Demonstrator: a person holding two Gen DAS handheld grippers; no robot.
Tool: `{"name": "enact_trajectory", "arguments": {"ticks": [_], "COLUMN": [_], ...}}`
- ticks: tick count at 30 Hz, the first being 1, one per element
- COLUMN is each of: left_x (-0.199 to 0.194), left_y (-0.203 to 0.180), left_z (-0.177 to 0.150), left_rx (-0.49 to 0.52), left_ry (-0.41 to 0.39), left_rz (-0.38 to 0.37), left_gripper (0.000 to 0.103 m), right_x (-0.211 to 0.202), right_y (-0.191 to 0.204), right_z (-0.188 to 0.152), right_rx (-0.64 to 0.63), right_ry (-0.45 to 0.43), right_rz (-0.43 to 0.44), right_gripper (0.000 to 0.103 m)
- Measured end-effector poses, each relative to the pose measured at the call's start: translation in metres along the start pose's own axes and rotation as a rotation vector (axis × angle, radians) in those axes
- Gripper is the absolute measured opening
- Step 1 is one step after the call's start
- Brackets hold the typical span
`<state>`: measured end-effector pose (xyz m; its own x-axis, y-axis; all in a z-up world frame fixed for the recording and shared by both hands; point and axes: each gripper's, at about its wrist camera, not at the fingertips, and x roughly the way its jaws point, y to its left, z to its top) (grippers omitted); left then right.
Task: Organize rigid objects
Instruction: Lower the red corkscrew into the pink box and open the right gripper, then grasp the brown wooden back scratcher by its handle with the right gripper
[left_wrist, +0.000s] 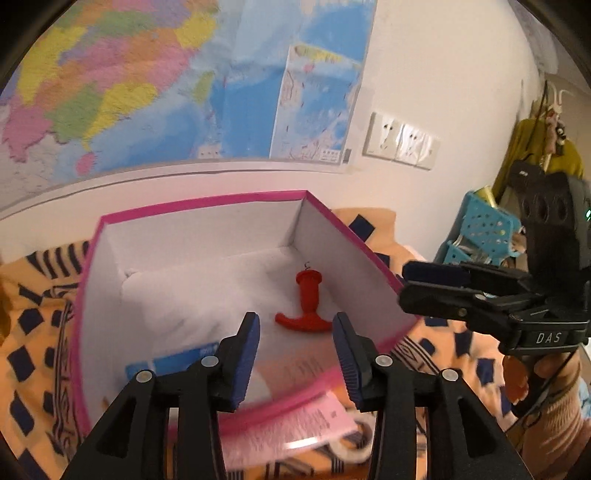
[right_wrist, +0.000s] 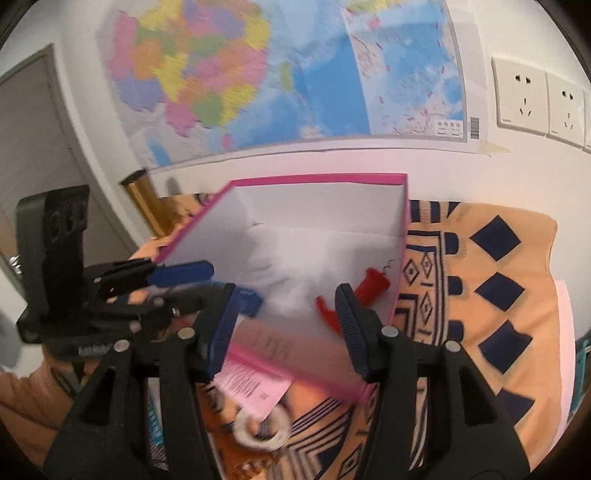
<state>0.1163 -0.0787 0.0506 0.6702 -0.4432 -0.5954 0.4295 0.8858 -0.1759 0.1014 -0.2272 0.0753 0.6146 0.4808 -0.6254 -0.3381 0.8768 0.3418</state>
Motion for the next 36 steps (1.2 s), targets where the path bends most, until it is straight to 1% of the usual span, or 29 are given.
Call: {"name": "enact_trajectory", "arguments": {"ticks": [4,6,8,10,14,20,24,26,36], "left_x": [-0.017,-0.02,-0.02,-0.014,-0.009,-0.003,-0.002,0.0,0.016], "left_y": [0.006,0.009,0.011,0.01,0.013,0.016,0.015,0.014,0.013], "left_z": [-0.022,-0.034,-0.05,-0.064,-0.089,-0.108,-0.113,-0.115,-0.114], "left_rx": [-0.007,-0.013,-0.024,-0.02,-0.037,-0.053,-0.047,-0.043,-0.026], "left_ry": [0.004,0.016,0.048,0.085,0.148,0.201,0.217,0.225,0.277], "left_rz": [0.005,0.011,0.005,0.025,0.02,0.015,0.003,-0.001,-0.027], "left_gripper": [0.043,0.043,0.044,0.044,0.044,0.044,0.044,0.044,0.05], "right_x": [-0.012,-0.013,-0.01,-0.006,0.002,0.0,0.003,0.005,0.012], "right_y": [0.013,0.018,0.022,0.025,0.025,0.013,0.013,0.014,0.023], "right_z": [-0.024,-0.038,-0.053,-0.072,-0.101,-0.139,-0.154,-0.157,-0.158], "right_rx": [0.0,0.01,0.021,0.039,0.077,0.183,0.225,0.235,0.235], "right_ry": [0.008,0.03,0.061,0.095,0.16,0.204,0.231,0.23,0.219], "right_rz": [0.052,0.074,0.092,0.087,0.061,0.035,0.049,0.056,0.062], "right_gripper": [0.056,0.056,0.056,0.056,0.056,0.056,0.056,0.056,0.055]}}
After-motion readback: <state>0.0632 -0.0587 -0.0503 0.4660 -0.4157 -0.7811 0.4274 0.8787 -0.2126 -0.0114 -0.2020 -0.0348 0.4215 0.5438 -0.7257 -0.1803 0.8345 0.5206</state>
